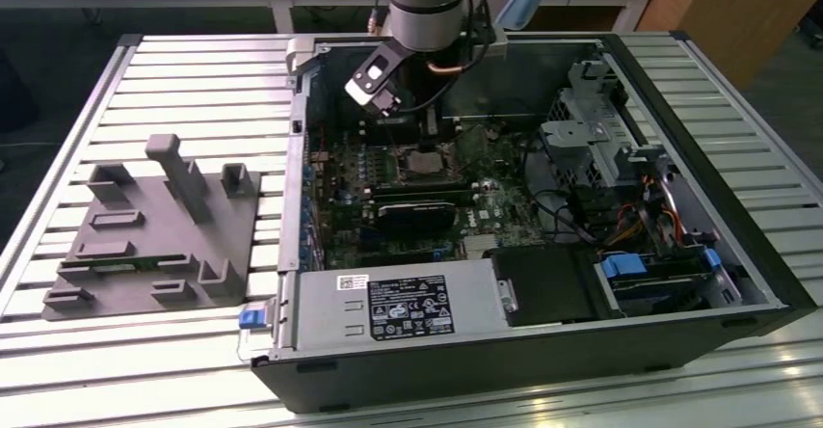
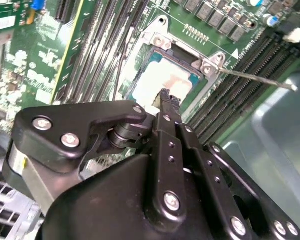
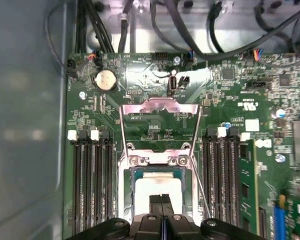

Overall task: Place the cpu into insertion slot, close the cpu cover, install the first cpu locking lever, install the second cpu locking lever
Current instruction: 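Place the cpu into insertion slot, then close the cpu cover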

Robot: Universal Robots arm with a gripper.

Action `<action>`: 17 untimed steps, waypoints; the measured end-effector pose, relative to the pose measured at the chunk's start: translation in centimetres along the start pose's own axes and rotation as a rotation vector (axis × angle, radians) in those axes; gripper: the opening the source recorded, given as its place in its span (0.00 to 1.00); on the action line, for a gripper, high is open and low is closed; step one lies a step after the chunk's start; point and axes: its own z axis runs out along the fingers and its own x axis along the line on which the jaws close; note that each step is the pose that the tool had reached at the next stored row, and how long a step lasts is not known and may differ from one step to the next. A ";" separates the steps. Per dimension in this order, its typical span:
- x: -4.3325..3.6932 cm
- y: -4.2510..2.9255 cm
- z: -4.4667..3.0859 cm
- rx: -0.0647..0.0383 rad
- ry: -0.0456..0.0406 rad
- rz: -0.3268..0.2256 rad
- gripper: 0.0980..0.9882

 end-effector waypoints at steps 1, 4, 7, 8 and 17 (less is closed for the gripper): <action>0.00 0.03 -0.37 -0.001 -0.0002 0.000 0.01; 0.00 0.11 -1.34 -0.003 0.0000 0.000 0.01; 0.01 0.18 -2.11 -0.006 0.0000 0.000 0.01; 0.01 0.20 -2.30 -0.007 0.0001 0.000 0.01; 0.01 0.22 -2.55 -0.007 0.0001 0.000 0.01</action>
